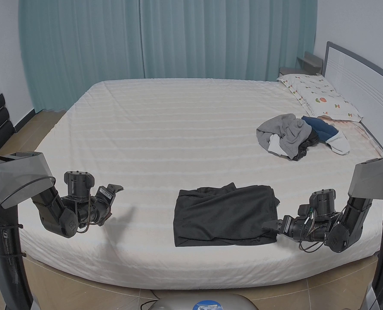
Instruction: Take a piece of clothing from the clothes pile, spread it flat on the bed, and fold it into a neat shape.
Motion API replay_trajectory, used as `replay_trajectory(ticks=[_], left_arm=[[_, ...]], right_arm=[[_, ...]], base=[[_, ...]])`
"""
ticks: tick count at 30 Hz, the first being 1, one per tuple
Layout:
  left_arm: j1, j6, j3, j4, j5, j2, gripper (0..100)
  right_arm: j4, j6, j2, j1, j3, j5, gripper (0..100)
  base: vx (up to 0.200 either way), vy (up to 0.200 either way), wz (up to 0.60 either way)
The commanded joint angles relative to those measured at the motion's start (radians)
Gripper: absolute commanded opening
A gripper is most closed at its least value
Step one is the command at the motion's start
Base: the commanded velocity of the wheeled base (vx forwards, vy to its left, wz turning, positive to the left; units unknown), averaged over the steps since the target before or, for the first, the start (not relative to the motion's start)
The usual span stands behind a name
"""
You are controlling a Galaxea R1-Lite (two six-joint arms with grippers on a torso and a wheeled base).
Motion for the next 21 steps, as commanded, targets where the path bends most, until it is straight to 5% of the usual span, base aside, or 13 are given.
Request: replay_trajectory(ticks=[1, 21], left_arm=[[0.0, 0.0, 0.0, 0.0, 0.0, 0.0, 100], [0.0, -0.002, -0.002, 0.0, 0.0, 0.0, 100]], right_arm=[[0.008, -0.018, 0.018, 0.024, 0.006, -0.046, 0], [0.073, -0.259, -0.088, -0.034, 0.139, -0.066, 0]], base=[[0.0, 0.0, 0.0], [0.0, 0.0, 0.0]])
